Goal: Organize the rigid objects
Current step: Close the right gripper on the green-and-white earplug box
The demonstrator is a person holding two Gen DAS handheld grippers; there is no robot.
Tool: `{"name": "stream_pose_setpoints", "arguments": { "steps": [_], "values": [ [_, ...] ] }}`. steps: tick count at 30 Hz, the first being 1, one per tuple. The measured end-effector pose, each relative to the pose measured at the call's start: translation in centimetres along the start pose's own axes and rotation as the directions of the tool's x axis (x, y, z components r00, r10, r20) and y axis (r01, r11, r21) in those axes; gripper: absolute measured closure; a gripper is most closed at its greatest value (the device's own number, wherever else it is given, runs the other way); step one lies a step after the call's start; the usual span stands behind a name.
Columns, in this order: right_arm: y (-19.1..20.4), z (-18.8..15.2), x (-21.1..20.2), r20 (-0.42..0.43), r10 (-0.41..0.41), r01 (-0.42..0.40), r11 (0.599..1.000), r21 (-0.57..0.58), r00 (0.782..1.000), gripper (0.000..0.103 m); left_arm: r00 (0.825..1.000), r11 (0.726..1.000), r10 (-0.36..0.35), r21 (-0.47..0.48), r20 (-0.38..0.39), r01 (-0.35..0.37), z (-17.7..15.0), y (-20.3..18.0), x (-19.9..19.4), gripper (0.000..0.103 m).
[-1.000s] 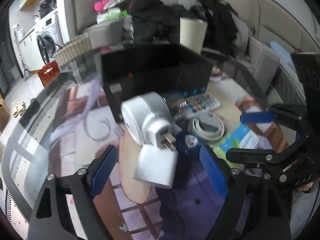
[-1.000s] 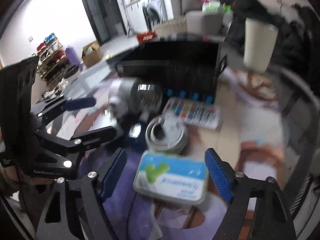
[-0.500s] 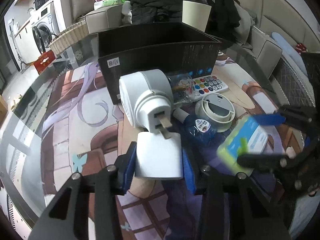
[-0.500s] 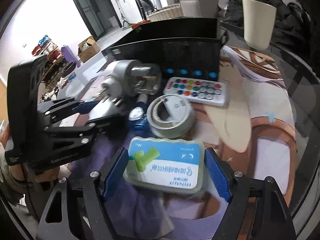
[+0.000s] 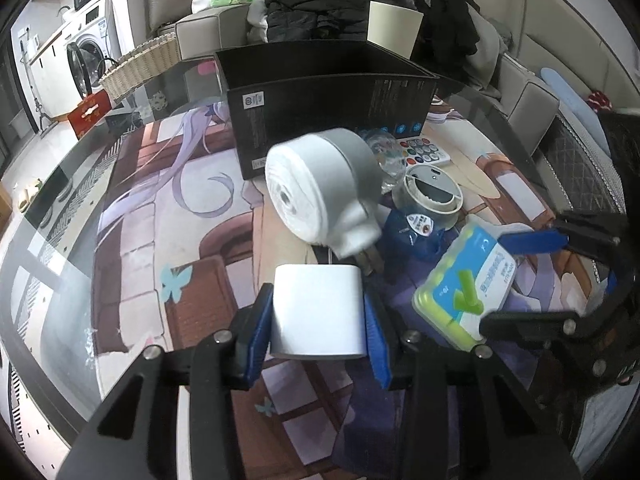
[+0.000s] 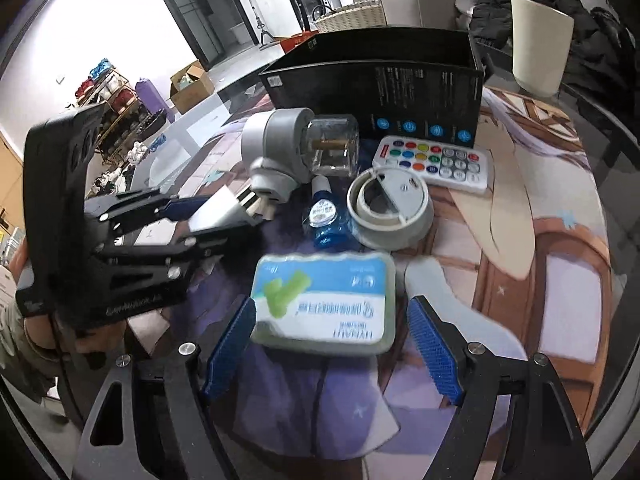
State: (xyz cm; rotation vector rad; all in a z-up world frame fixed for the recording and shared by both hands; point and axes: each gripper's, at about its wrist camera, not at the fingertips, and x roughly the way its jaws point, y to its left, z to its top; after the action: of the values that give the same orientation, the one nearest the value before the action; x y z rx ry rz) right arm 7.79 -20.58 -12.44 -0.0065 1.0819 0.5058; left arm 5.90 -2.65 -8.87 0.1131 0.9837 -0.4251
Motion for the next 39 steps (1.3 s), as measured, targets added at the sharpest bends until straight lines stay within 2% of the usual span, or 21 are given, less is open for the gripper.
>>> {"name": "stream_pose_setpoints", "arguments": {
  "steps": [7, 12, 14, 17, 20, 21, 23, 25, 28, 34, 37, 39],
  "values": [
    [-0.2, -1.4, -0.4, -0.018, -0.081, 0.081, 0.996, -0.038, 0.997, 0.022, 1.0, 1.0, 0.001, 0.005, -0.003, -0.001, -0.1, -0.2, 0.0, 0.062],
    [-3.4, -1.6, -1.8, 0.01, -0.164, 0.163, 0.986, 0.029, 0.986, 0.022, 1.0, 1.0, -0.012, 0.014, -0.008, 0.012, 0.2, -0.5, 0.1, 0.062],
    [-3.6, -1.5, -2.2, 0.017, -0.157, 0.156, 0.987, 0.042, 0.988, 0.023, 1.0, 1.0, -0.016, 0.016, -0.01, 0.016, 0.3, -0.7, 0.2, 0.062],
    [-1.6, -0.6, -2.5, 0.06, -0.163, 0.168, 0.982, -0.091, 0.985, 0.023, 1.0, 0.999, -0.023, 0.023, -0.012, 0.024, 0.3, -0.9, 0.2, 0.062],
    [0.2, 0.6, -2.2, 0.054, -0.099, 0.107, 0.976, -0.188, 0.994, 0.023, 1.0, 0.999, -0.028, 0.027, -0.013, 0.028, 0.2, -1.1, 0.2, 0.062],
    [0.8, 0.8, -2.1, 0.036, -0.044, 0.051, 0.973, -0.226, 0.998, 0.023, 0.999, 0.999, -0.029, 0.027, -0.013, 0.03, 0.2, -1.0, 0.1, 0.062],
    [1.9, 1.3, -1.7, -0.004, 0.041, -0.041, 0.952, -0.302, 0.999, 0.023, 0.999, 0.999, -0.03, 0.029, -0.012, 0.03, 0.1, -1.0, 0.1, 0.062],
    [3.2, 1.5, -1.3, -0.045, 0.066, -0.078, 0.913, -0.4, 0.997, 0.023, 1.0, 0.999, -0.027, 0.037, -0.012, 0.027, 0.0, -0.9, 0.0, 0.062],
    [3.7, 1.6, -0.7, -0.032, 0.029, -0.041, 0.875, -0.483, 0.999, 0.023, 0.999, 0.999, -0.03, 0.042, -0.013, 0.03, 0.0, -1.0, -0.1, 0.062],
    [2.6, 0.8, -1.5, -0.061, 0.035, -0.059, 0.888, -0.455, 0.998, 0.023, 0.999, 0.999, -0.029, 0.033, -0.014, 0.029, 0.1, -0.7, 0.0, 0.062],
    [3.3, 0.4, -1.1, -0.055, -0.016, -0.015, 0.853, -0.521, 0.998, 0.023, 1.0, 0.999, -0.025, 0.035, -0.016, 0.026, 0.0, -0.9, 0.0, 0.062],
    [2.9, 1.0, -0.8, -0.046, -0.002, -0.022, 0.861, -0.508, 0.999, 0.023, 0.999, 0.999, -0.03, 0.032, -0.019, 0.031, 0.1, -0.9, 0.0, 0.062]
  ]
}}
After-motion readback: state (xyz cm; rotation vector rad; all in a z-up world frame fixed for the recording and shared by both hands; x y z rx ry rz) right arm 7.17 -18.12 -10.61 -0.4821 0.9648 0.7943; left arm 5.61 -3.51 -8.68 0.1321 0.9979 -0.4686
